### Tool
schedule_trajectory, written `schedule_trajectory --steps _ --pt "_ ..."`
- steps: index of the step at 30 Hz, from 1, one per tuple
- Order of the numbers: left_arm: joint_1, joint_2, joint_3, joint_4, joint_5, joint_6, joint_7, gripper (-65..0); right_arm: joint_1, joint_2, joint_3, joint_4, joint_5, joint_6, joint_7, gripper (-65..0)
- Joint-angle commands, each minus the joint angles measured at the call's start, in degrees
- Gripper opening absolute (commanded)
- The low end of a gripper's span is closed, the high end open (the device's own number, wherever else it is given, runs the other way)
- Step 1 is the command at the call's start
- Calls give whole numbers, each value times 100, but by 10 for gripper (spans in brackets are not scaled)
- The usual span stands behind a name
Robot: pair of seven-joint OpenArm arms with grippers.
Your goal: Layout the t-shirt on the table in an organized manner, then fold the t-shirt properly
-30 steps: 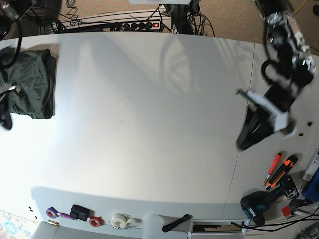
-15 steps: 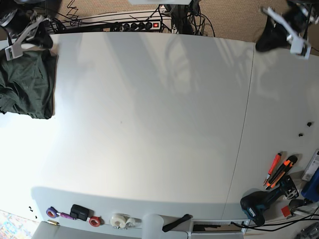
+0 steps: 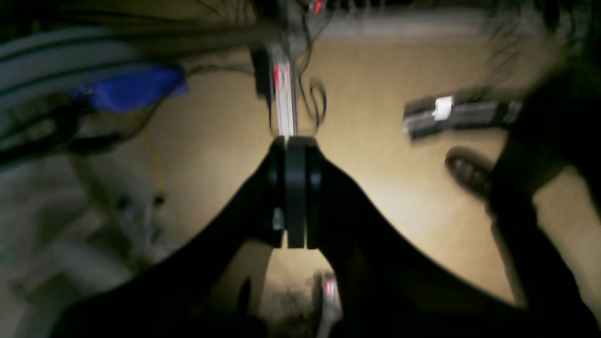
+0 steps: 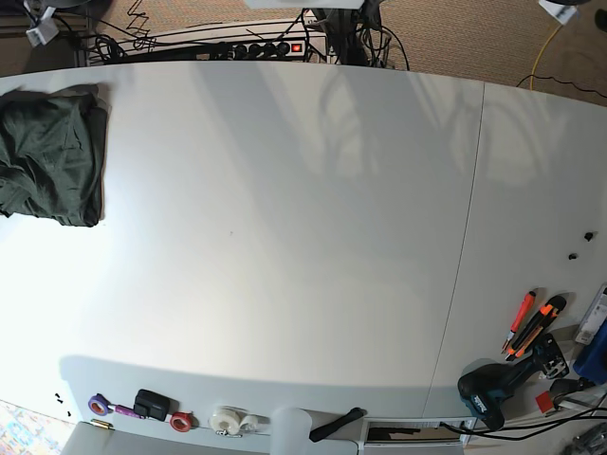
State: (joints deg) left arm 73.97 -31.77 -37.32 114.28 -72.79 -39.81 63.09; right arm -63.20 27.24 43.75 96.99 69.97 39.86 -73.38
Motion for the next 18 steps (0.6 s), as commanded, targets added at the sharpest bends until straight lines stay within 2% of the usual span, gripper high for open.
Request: schedule_trajectory --steps 1,4,7,10,13,16,17,18 --pt "103 -199 247 -221 164 -19 -271 -650 -72 149 -186 -310 -50 14 155 -650" --pt "-42 -662 1307 -1088 1032 -19 -1309 -650 151 452 -1093 -1578 -634 14 809 -650" --pt "-529 -933 2439 -1950 1910 -19 -2138 -650 686 636 -2006 -2907 -1327 14 1436 -650" --pt "-1226 -933 3526 -2835 2935 -19 -2835 -650 1405 673 -2872 -4210 -2015 14 2310 -650" --pt "-2044 -872 4577 -3790 3786 57 -3709 -650 2199 632 -3788 -5362 -2562 14 3556 -650" --pt "-2933 -590 5438 -4730 4522 649 -4463 -650 2957 382 -4557 -6317 -3320 14 4878 -650" --pt "-3226 -424 5657 -5053 4671 966 -4680 -650 3206 258 -4780 -6592 -3560 -2 5217 -650" --pt "-3501 -238 5836 -5368 4758 1305 -4850 -650 3434 125 -4979 -6826 -3735 -175 5462 -650"
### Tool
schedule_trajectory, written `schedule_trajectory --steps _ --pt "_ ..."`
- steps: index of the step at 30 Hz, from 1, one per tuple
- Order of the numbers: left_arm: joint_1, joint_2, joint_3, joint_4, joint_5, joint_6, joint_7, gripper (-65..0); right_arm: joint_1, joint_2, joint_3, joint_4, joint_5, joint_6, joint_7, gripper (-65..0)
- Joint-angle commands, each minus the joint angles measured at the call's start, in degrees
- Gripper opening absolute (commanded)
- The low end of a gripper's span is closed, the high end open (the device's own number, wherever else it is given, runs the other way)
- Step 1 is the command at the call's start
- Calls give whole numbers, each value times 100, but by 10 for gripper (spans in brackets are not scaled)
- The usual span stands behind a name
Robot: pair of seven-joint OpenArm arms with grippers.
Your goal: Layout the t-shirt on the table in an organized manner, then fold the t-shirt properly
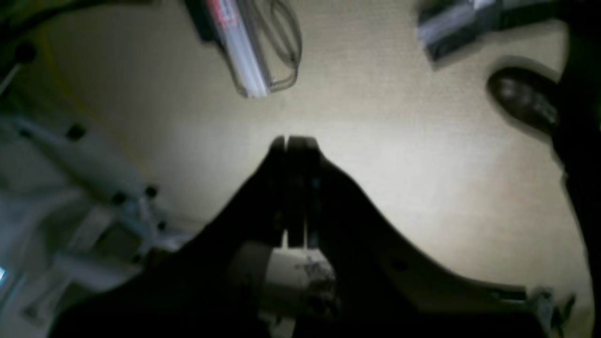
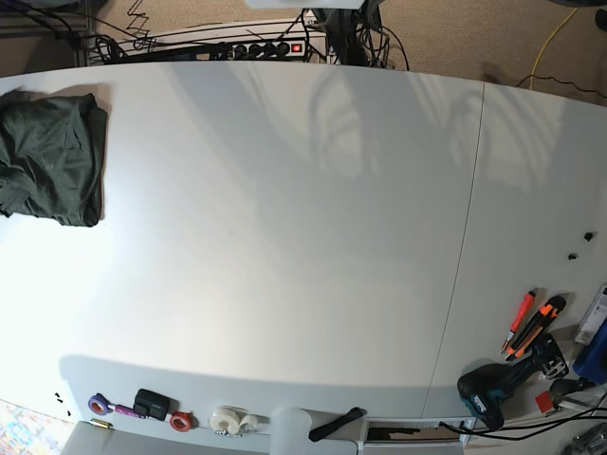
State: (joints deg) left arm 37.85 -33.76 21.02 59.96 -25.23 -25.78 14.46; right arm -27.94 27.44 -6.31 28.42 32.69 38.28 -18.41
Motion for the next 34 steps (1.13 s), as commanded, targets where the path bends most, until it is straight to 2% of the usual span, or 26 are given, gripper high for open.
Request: schedule_trajectory --steps 1,4,9,12,16,19,24,28,34 --pt "-164 160 157 -249 72 227 -125 -650 122 -46 -160 -170 -131 -229 179 -650" --pt "-935 726 520 -1093 260 811 -313 -650 649 -511 -625 -511 -302 -699 337 -650" --pt "-1878 1504 765 -2028 280 1287 -352 -650 1196 -1139 -986 -566 -372 -1366 345 -650" --pt "-2247 1899 763 -2341 282 1714 -509 -650 1471 -1368 -981 -566 -382 -1976 341 -650" --pt "-2542 2297 763 -2540 625 2155 -553 -650 1768 -1537 -981 -566 -380 -2529 352 -650" --pt "-2653 2450 763 -2551 662 2194 -555 -650 1906 -1637 -970 -566 -334 -2636 396 -650" --pt "-2691 2553 763 -2553 658 2214 -691 -650 1917 -1749 -973 -566 142 -2636 389 -650" --pt "-2691 2564 763 -2553 590 2328 -686 -650 1906 -1759 -970 -566 138 -2636 455 -650" --pt "-2688 2603 763 -2551 597 2321 -688 -650 1921 -1759 -973 -560 168 -2629 452 -650"
